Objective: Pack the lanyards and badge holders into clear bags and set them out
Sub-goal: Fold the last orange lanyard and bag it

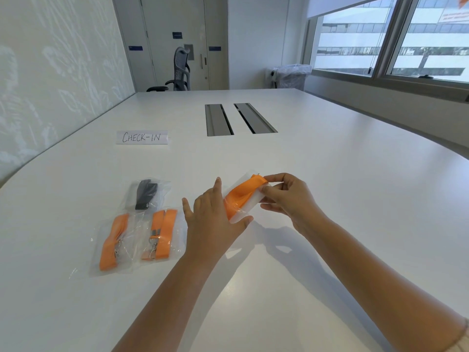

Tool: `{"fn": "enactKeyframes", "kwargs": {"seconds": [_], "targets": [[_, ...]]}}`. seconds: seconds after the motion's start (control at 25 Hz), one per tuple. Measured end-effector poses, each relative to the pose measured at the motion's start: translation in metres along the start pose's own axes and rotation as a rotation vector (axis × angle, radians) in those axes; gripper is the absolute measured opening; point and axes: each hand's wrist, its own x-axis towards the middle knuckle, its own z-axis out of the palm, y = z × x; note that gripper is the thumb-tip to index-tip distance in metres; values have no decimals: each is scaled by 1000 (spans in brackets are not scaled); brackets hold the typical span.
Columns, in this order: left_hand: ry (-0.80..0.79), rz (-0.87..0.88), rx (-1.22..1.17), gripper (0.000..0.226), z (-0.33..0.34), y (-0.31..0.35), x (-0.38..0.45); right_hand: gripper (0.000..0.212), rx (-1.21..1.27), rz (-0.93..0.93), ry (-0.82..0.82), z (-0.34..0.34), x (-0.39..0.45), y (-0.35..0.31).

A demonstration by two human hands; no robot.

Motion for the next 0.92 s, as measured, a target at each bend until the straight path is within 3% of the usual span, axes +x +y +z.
{"fn": "enactKeyframes", "kwargs": {"seconds": [0.28, 0.44, 0.56, 0.76, 0.92], "targets": [[6, -7, 14, 105, -3, 1, 0, 7, -58, 48, -112, 14, -6, 8], [32, 17, -10, 101, -3, 3, 0, 15, -234, 92, -103, 14, -8, 5], [62, 52, -34, 99, -6, 4, -2, 15, -200, 211, -132, 14, -10, 5], [151, 166, -36, 93, -10, 9, -4, 20, -222, 269, -322, 15, -12, 7], [68, 169, -184, 94, -9, 10, -5, 13, -259, 272, -352, 17, -9, 14]]}}
